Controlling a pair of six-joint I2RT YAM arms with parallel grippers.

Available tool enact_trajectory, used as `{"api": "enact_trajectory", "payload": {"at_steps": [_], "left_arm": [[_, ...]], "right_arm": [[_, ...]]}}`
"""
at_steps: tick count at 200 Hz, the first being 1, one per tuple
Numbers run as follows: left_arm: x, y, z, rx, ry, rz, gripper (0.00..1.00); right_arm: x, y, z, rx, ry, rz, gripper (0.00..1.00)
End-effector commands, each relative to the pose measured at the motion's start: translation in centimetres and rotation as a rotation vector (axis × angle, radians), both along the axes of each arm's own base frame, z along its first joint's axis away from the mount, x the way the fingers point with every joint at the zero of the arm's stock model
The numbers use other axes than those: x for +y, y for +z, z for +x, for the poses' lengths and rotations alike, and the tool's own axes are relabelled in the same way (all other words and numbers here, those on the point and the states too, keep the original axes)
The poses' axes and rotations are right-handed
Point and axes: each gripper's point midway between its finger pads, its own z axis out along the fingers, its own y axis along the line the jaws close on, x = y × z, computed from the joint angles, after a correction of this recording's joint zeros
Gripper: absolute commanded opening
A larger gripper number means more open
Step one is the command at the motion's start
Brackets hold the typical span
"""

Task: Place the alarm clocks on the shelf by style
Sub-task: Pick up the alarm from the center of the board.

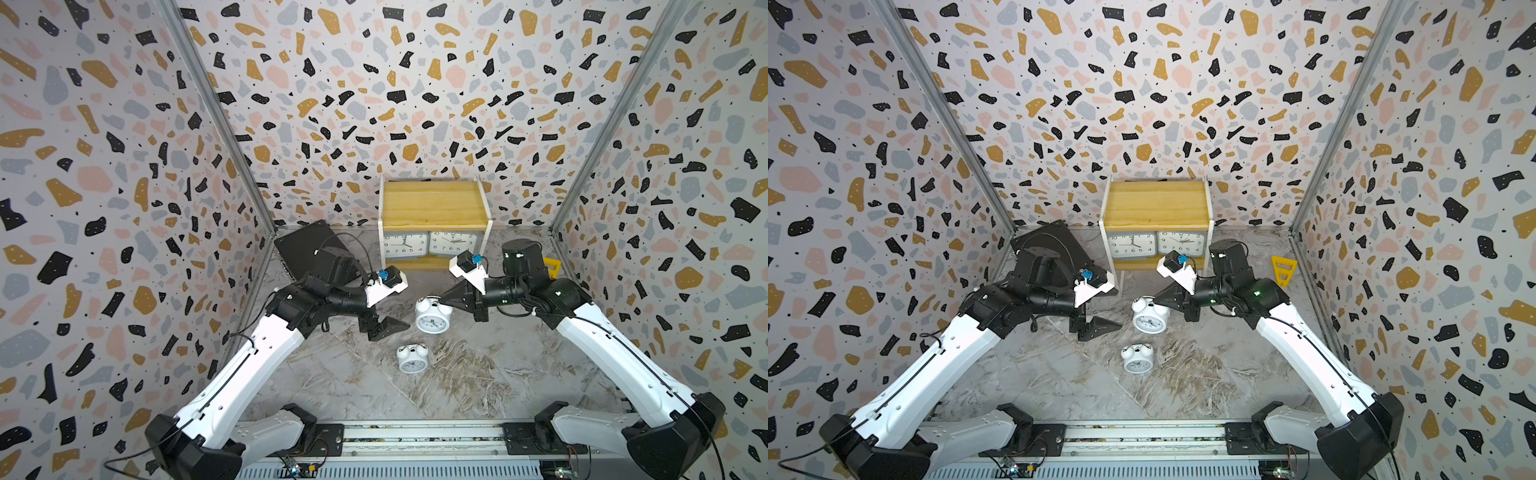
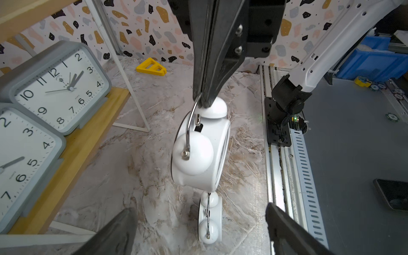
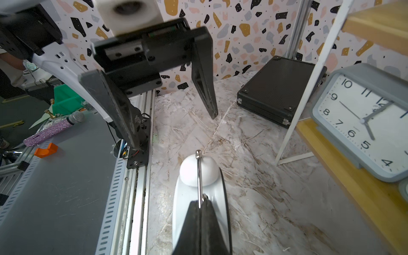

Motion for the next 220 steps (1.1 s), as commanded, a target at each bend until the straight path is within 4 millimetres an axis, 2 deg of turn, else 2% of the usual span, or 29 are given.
{"api": "enact_trajectory", "payload": {"at_steps": [1,37,83,148,204,220], "left_arm": [[-0.6,1.1,0.0,-0.031,-0.03,-0.084,0.96],[-1.3,1.1,-0.3,-0.005,-0.076,-0.138,0.97],[-2.1,1.2,-1.0,0.049,-0.149,-0.173,0.97],[-2.7,0.0,-0.7,0.083,-0.144,-0.158,0.97],[-3.2,-0.3,-0.2,0.106,-0.149,-0.154,0.9],[-3.4,-0.2,-0.2,0.115,-0.158,-0.157,0.83]], "right_arm": [[-0.1,4.1,-1.9,-0.043,0.074,0.1,0.0],[0.0,4.8,-2.5,-0.031,0.11,0.126,0.0],[0.2,5.1,-2.3,-0.03,0.108,0.14,0.0],[0.6,5.3,-1.7,-0.023,0.109,0.159,0.0],[0.7,5.3,-1.7,-0.017,0.111,0.162,0.0],[0.7,5.2,-1.7,-0.015,0.111,0.16,0.0]]}}
